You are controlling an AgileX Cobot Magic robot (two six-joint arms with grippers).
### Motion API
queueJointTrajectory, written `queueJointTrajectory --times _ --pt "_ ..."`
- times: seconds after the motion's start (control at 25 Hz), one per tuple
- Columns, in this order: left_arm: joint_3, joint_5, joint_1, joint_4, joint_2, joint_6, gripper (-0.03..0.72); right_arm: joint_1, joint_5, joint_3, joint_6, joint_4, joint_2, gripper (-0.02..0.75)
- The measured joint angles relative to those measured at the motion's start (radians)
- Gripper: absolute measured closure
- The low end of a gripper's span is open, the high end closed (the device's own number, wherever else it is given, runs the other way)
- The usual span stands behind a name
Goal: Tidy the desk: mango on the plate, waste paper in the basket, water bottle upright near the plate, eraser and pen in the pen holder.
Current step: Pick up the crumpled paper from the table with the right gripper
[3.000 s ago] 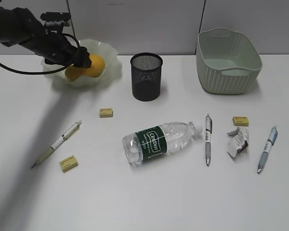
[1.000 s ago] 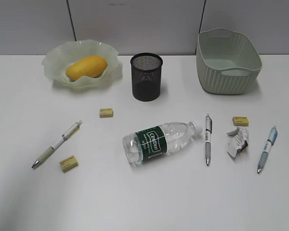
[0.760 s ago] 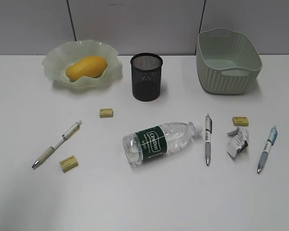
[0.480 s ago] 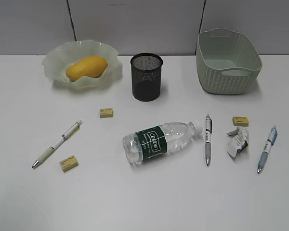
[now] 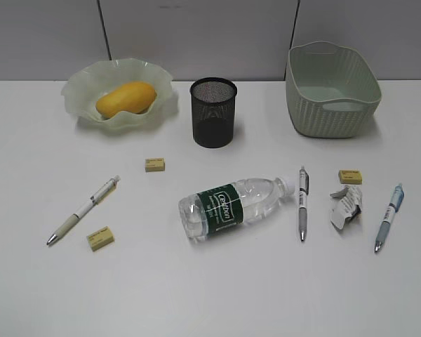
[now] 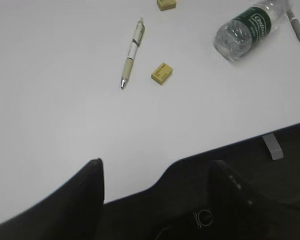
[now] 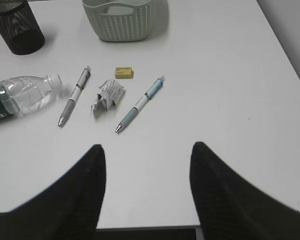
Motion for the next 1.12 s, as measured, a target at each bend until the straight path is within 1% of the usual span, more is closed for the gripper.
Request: queueJointTrajectory --times 0.28,0.48,0.68,0.84,1.04,1.12 --pt "0.001 -0.050 0.000 0.074 -0.001 0.000 0.197 0.000 0.000 0.000 0.000 0.003 0.000 0.303" --pt "0.006 -0.087 0.000 0.082 -0.001 0.000 0.197 0.000 0.000 0.000 0.000 0.003 0.000 0.303" --pt "0.068 -0.105 0.000 0.083 -0.001 0.000 0.197 0.000 0.000 0.000 0.000 0.010 0.000 0.303" --pt "0.076 -0.144 0.000 0.082 -0.001 0.000 0.200 0.000 0.000 0.000 0.000 0.020 0.000 0.303" --pt "0.086 -0.143 0.000 0.082 -0.001 0.000 0.200 0.000 -0.001 0.000 0.000 0.018 0.000 0.303" --pt "0.087 -0.143 0.000 0.082 -0.001 0.000 0.197 0.000 -0.003 -0.003 0.000 0.035 0.007 0.303"
